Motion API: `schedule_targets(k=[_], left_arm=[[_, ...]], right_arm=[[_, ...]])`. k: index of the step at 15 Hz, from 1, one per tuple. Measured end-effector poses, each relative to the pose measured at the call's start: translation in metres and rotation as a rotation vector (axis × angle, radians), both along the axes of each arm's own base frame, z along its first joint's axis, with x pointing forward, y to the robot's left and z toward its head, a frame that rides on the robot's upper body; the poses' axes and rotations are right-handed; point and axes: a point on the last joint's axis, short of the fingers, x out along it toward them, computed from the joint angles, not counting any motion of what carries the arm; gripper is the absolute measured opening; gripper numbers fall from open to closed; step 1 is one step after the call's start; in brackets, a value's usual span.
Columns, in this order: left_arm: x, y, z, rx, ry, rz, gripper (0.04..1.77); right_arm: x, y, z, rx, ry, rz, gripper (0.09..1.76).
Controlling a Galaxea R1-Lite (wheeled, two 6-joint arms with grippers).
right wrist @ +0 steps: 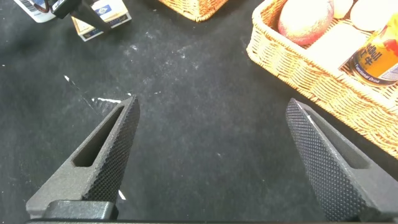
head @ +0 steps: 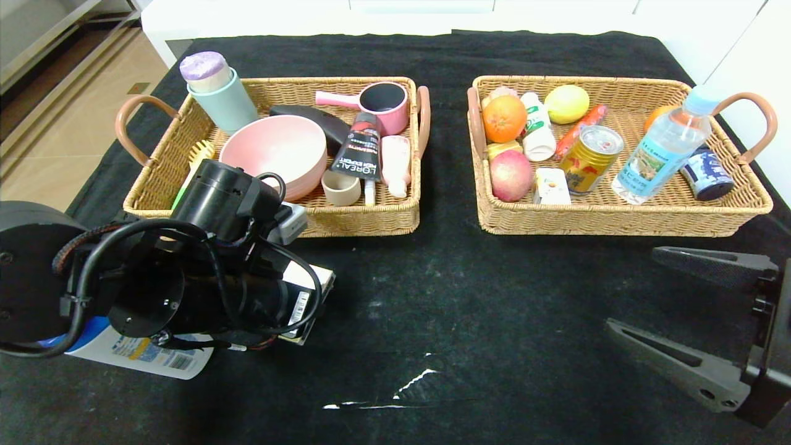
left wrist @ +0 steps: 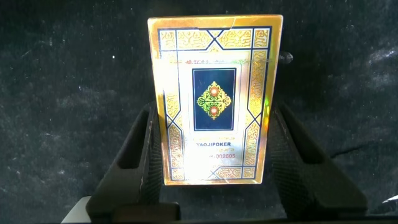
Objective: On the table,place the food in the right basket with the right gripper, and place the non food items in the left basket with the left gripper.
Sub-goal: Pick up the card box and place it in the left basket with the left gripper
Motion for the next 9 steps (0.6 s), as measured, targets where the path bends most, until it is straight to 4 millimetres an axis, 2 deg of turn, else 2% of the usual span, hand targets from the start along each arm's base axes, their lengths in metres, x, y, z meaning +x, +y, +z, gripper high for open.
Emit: schedule_targets(k=[6, 9], left_arm=[[-0.0026, -0.0023, 0.001, 0.002, -0.001, -0.012, 1.03], [-0.0077, -0.0014, 0.0085, -0.003, -0.018, -0.022, 1.03]], right_arm=[[-0.0003, 0.0005, -0.001, -0.002, 0.004, 0.005, 1.71], [-0.0012, 0.0007, -0.0019, -0.005, 0.003, 0.012, 1.71]])
